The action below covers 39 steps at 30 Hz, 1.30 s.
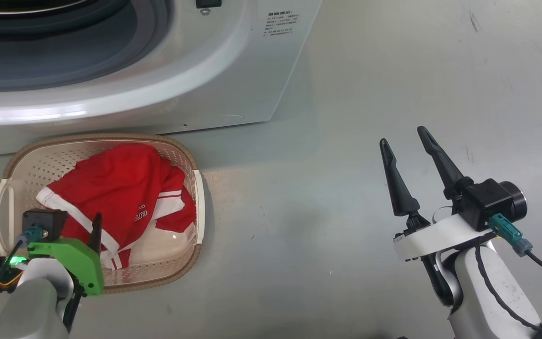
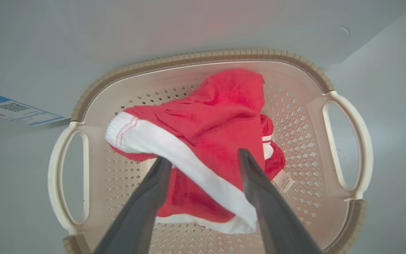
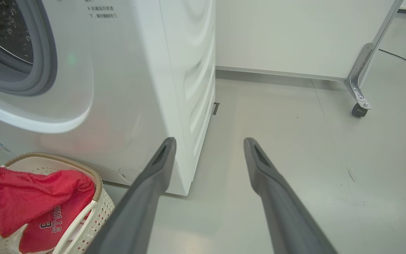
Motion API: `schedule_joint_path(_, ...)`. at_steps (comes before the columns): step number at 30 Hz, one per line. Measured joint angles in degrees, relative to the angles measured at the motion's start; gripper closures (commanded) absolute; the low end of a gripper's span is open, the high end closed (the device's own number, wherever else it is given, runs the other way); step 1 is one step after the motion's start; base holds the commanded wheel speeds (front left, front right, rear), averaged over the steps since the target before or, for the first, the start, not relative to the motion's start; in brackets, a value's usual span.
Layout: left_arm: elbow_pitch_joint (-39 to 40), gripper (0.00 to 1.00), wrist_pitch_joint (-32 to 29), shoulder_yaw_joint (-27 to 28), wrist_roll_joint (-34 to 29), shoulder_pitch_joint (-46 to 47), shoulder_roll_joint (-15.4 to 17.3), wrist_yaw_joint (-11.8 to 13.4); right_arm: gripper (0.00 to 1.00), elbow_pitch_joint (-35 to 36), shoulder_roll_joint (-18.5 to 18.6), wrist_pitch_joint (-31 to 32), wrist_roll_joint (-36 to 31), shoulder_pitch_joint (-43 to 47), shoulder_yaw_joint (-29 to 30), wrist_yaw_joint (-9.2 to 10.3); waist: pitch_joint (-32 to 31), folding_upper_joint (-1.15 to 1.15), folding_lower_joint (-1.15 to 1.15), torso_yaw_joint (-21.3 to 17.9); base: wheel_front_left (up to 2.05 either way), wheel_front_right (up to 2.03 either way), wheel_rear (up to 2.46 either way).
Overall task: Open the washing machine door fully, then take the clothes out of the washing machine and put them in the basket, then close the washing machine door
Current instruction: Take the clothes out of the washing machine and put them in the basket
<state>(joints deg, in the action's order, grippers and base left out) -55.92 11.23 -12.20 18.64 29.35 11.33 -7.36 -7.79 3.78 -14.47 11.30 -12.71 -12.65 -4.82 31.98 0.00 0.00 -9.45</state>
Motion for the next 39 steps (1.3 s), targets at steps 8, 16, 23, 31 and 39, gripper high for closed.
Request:
schedule_joint_path(8,-2.75,0.0,0.74,-0.64,-0.02,0.01,-1.46,0.0,0.0,-1.02,-0.03,0.0,0.0,0.0,0.33,0.0,-2.25,0.0,0.0,0.7,0.0,0.0,0.0)
schedule_joint_path(16,-2.94,0.0,2.03,-0.6,0.52,0.01,-2.76,0.0,0.0,-2.19,-0.09,0.0,0.01,0.01,0.36,-0.07,-5.46,0.0,0.0,1.66,0.0,0.0,0.0)
schedule_joint_path(23,-1.54,0.0,3.03,-0.74,0.52,-0.09,-3.5,0.0,0.0,-3.45,-0.12,0.0,0.24,0.42,1.13,-0.08,-9.25,0.0,0.0,2.9,0.0,0.0,0.0)
schedule_joint_path(31,4.71,0.0,3.04,-1.04,0.16,-0.63,-4.86,0.0,0.0,-4.69,-0.09,0.0,0.84,3.29,2.99,-0.08,-14.27,0.0,0.0,4.91,0.0,0.0,0.0)
schedule_joint_path(39,13.8,0.0,3.04,1.19,0.54,-2.69,-6.19,0.0,0.0,-4.88,-0.1,0.0,1.81,5.28,3.7,-0.1,-19.29,0.0,0.0,7.36,0.0,0.0,0.0)
